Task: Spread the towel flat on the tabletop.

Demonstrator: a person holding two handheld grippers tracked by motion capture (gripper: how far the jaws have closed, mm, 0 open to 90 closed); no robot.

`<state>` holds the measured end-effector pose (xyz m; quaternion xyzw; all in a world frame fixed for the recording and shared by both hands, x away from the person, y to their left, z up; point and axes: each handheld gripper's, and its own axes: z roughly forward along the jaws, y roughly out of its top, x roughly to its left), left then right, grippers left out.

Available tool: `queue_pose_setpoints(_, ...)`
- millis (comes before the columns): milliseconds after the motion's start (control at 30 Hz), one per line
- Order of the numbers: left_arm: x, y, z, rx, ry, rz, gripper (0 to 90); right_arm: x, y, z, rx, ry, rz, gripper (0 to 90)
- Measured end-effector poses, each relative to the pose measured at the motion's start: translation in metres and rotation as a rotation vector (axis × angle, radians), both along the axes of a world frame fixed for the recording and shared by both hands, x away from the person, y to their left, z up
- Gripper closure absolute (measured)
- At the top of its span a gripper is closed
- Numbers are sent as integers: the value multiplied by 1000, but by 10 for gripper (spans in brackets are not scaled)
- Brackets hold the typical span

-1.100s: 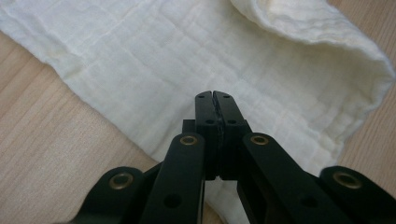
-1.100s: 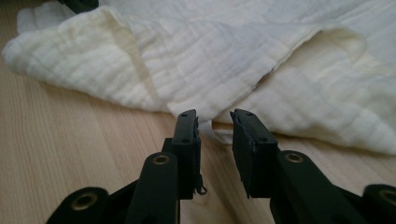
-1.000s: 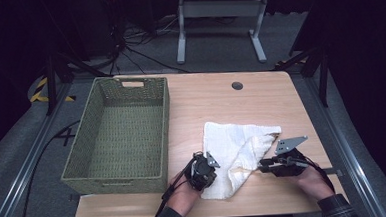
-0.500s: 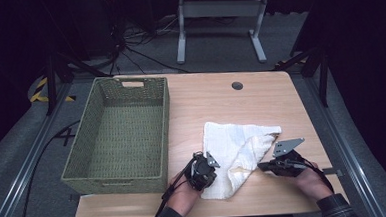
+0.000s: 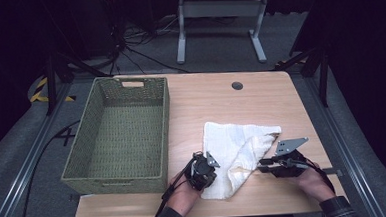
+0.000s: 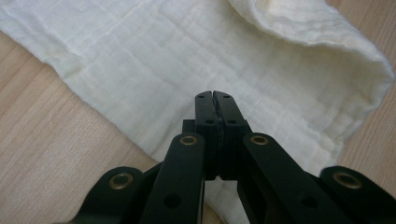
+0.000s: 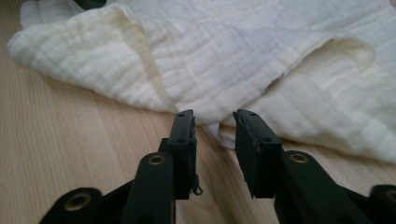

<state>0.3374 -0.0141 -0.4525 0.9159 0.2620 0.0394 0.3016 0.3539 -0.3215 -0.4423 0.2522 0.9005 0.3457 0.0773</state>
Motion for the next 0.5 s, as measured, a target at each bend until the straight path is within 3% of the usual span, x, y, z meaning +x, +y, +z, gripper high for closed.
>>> queue_pose_setpoints(133,0,0,0,2,0,0,897,5,14,-1,0,-12,10,608)
queue_pose_setpoints(200,0,0,0,1,0,0,897,7,22,-6,-33,-14,16,744)
queue_pose_setpoints(233,0,0,0,1,0,0,897,7,22,-6,-33,-14,16,744)
queue_pose_setpoints(267,0,0,0,0,1,1,897,7,23,-7,-39,-12,22,817)
queue_pose_setpoints(500,0,0,0,-6,0,2,897,-6,-1,5,4,-29,-3,838)
